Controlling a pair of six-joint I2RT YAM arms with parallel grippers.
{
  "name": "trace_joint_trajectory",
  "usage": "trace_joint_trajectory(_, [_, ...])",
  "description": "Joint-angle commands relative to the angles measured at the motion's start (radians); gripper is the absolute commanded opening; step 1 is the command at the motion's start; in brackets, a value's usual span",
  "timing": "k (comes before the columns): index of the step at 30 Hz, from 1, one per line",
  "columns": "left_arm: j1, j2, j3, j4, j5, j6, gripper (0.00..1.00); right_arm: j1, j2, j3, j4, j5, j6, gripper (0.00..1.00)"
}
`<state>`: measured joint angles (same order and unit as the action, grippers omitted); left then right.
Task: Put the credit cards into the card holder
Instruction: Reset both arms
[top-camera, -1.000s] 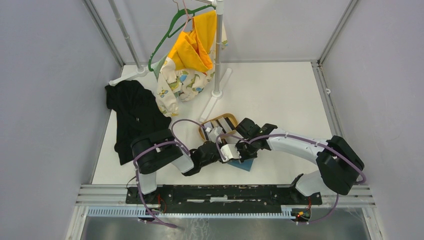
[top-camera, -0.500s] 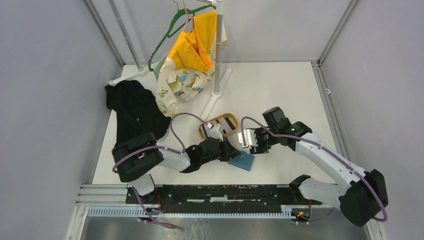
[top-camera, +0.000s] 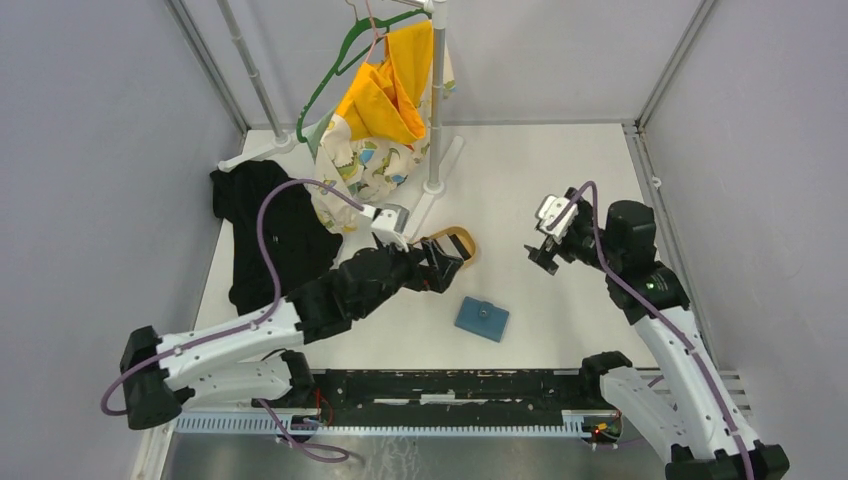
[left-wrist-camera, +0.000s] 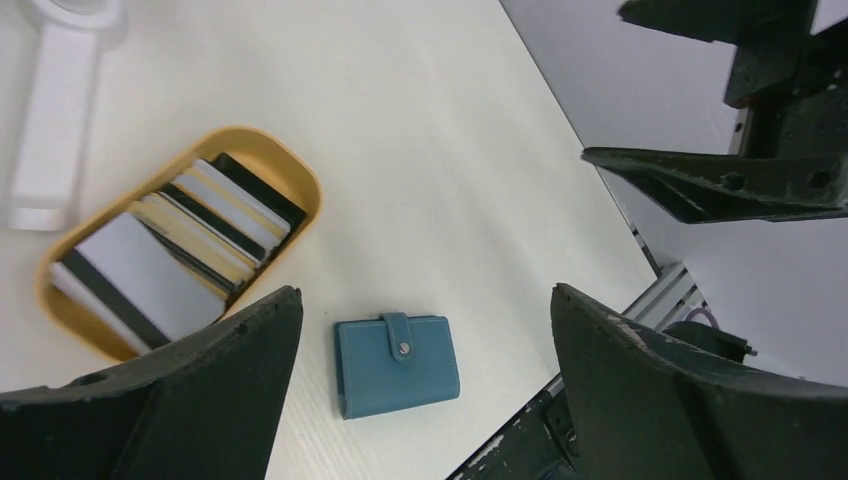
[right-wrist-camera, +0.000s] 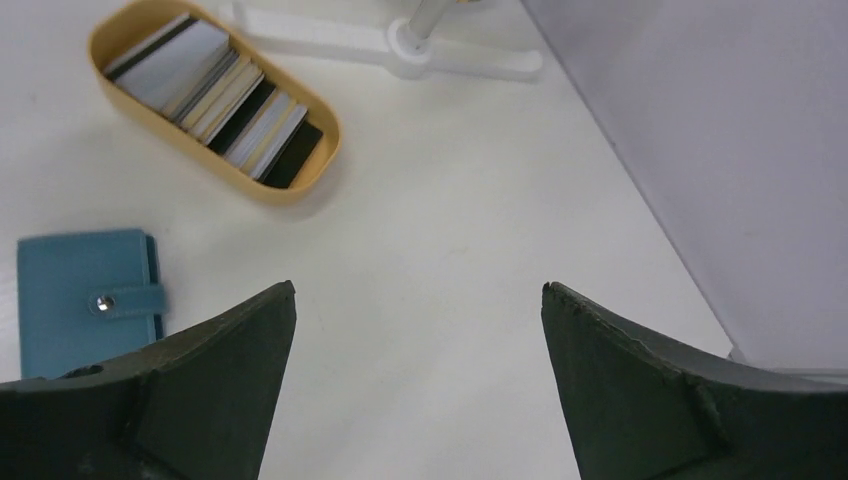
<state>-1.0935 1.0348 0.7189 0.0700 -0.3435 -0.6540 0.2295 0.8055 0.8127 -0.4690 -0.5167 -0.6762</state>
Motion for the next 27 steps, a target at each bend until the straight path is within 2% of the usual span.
trace_joint_trajectory(1, [0.001, -0.124, 0.114, -0.311, -0.167, 0.117, 1.0, -0.005, -0.059, 0.127, 0.129, 0.019, 0.251, 0.98])
trace_joint_trajectory(7, [0.0, -0.225, 0.174, -0.411, -0.159, 0.111, 1.0, -0.005, -0.066, 0.227, 0.052, -0.094, 0.255, 0.98])
trace_joint_trajectory(12, [-0.001, -0.285, 0.174, -0.444, -0.14, 0.073, 1.0, -0.005, -0.081, 0.237, 0.081, -0.175, 0.386, 0.98])
trace_joint_trajectory(18, [0.001, -0.334, 0.174, -0.487, -0.134, 0.045, 1.0, -0.005, -0.09, 0.229, 0.145, -0.072, 0.594, 0.98])
trace_joint_trajectory(27, [0.001, -0.432, 0.14, -0.475, -0.087, 0.033, 1.0, -0.004, -0.124, 0.195, 0.156, 0.039, 0.581, 0.98])
